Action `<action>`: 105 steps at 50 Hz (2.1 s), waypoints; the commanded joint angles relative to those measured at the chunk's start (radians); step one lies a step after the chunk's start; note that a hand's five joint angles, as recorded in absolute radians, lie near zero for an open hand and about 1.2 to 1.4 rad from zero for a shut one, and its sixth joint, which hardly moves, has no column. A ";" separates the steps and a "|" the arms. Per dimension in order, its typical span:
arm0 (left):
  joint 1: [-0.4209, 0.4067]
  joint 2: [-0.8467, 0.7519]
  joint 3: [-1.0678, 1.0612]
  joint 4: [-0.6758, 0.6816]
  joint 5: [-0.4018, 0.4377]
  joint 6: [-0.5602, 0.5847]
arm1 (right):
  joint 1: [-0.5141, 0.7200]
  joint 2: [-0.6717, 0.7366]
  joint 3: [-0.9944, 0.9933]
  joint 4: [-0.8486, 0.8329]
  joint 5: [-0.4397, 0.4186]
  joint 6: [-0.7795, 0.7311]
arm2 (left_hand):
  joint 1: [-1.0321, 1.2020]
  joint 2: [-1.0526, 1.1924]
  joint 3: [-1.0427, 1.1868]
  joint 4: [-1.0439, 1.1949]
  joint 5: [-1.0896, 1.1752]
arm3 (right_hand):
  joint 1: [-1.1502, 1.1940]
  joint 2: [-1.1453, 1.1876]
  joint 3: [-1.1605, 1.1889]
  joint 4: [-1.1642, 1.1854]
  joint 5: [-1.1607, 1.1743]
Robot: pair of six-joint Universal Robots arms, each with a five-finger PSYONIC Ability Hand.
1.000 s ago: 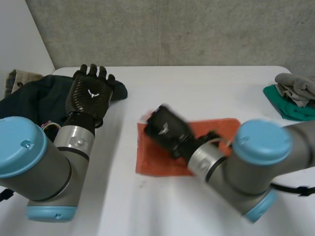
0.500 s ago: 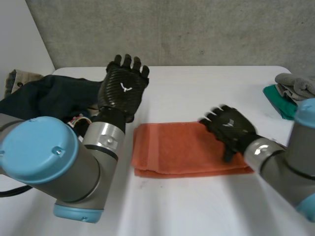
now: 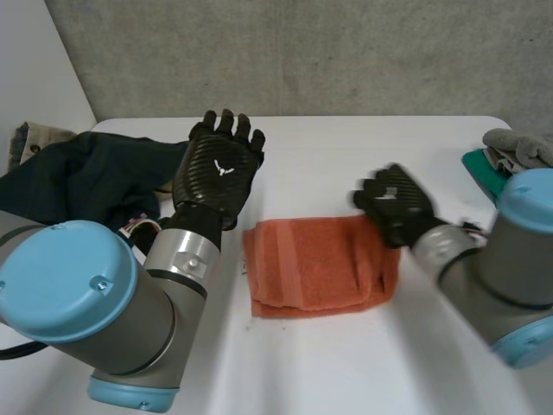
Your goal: Fold the laundry.
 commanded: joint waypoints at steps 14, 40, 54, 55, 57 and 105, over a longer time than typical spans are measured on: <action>0.033 0.010 0.033 -0.041 -0.057 -0.123 | 0.246 0.022 -0.067 -0.050 0.098 0.267 | -0.022 -0.025 -0.030 -0.025 -0.044 | -0.725 -0.972 -1.020 -1.025 -1.004; -0.053 -0.479 0.525 -0.401 0.022 -0.402 | -0.071 0.154 -0.270 0.415 -0.104 0.658 | 0.028 0.025 0.019 0.025 0.006 | -0.725 -0.972 -1.020 -1.025 -1.004; -0.096 -0.427 0.392 -0.474 -0.175 -0.278 | 0.032 0.341 -0.433 0.475 -0.137 0.558 | 0.013 0.010 0.005 0.010 -0.009 | -0.725 -0.972 -1.020 -1.025 -1.004; -0.096 -0.427 0.389 -0.481 -0.175 -0.276 | 0.035 0.343 -0.433 0.475 -0.123 0.537 | 0.013 0.010 0.005 0.010 -0.009 | -0.725 -0.972 -1.020 -1.025 -1.004; -0.096 -0.430 0.389 -0.507 -0.178 -0.278 | 0.040 0.340 -0.433 0.478 -0.060 0.471 | 0.013 0.010 0.005 0.010 -0.009 | -0.725 -0.972 -1.020 -1.025 -1.004; 0.031 -0.005 0.231 -0.449 0.332 -0.393 | 0.267 0.211 0.089 -0.303 0.080 0.196 | 0.007 0.005 -0.001 0.004 -0.015 | -0.439 -0.686 -0.734 -0.739 -0.718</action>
